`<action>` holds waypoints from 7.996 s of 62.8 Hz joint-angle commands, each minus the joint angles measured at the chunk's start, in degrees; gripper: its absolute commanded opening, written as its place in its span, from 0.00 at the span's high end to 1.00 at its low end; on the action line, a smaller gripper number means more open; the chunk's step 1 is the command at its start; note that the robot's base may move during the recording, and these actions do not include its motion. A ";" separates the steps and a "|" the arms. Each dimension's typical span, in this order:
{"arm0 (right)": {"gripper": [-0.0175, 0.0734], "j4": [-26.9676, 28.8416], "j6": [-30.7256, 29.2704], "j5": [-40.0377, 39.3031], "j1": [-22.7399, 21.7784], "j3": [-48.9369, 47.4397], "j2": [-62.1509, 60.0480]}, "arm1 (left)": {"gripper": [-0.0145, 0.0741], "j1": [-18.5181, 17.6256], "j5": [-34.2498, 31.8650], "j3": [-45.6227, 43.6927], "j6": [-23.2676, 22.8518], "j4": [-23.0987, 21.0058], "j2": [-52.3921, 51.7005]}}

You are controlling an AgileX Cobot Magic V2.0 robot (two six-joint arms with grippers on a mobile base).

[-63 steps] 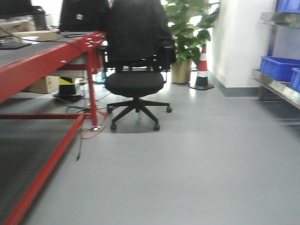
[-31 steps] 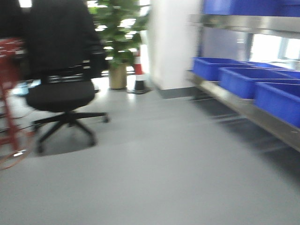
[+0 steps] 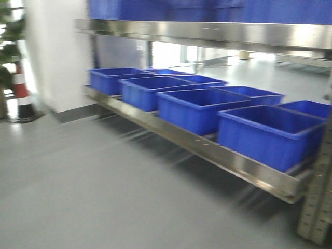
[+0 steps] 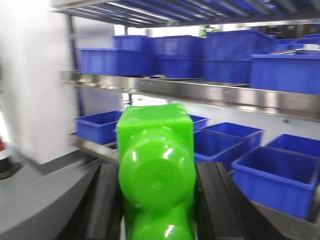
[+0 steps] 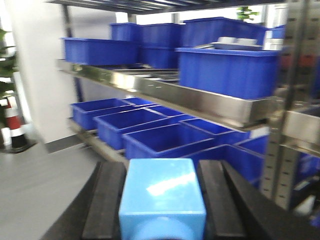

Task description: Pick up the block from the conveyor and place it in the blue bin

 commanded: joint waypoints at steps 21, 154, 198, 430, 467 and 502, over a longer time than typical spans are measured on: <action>0.99 -0.06 -0.16 -1.15 -0.05 0.03 -0.02 | 0.96 -0.14 -0.99 0.10 -0.28 -0.05 -0.17; 0.99 -0.06 -0.16 -1.02 -0.05 0.03 -0.02 | 0.96 -0.14 -0.99 0.10 -0.28 -0.05 -0.17; 0.99 0.74 -0.16 -2.52 -0.05 0.03 -0.02 | 0.96 -0.14 -1.24 0.10 -0.28 -0.70 -0.16; 0.99 22.36 -26.38 -6.05 16.71 12.68 -3.90 | 0.96 -19.35 -6.31 11.58 -0.95 -8.74 -15.40; 0.99 20.81 -26.38 -5.95 16.71 13.02 -3.90 | 0.96 -19.35 -6.31 11.58 -0.95 -8.74 -17.14; 0.99 -3.70 -1.51 -27.49 5.79 30.91 -12.90 | 0.96 -19.35 -6.31 11.58 -0.95 -8.74 -17.14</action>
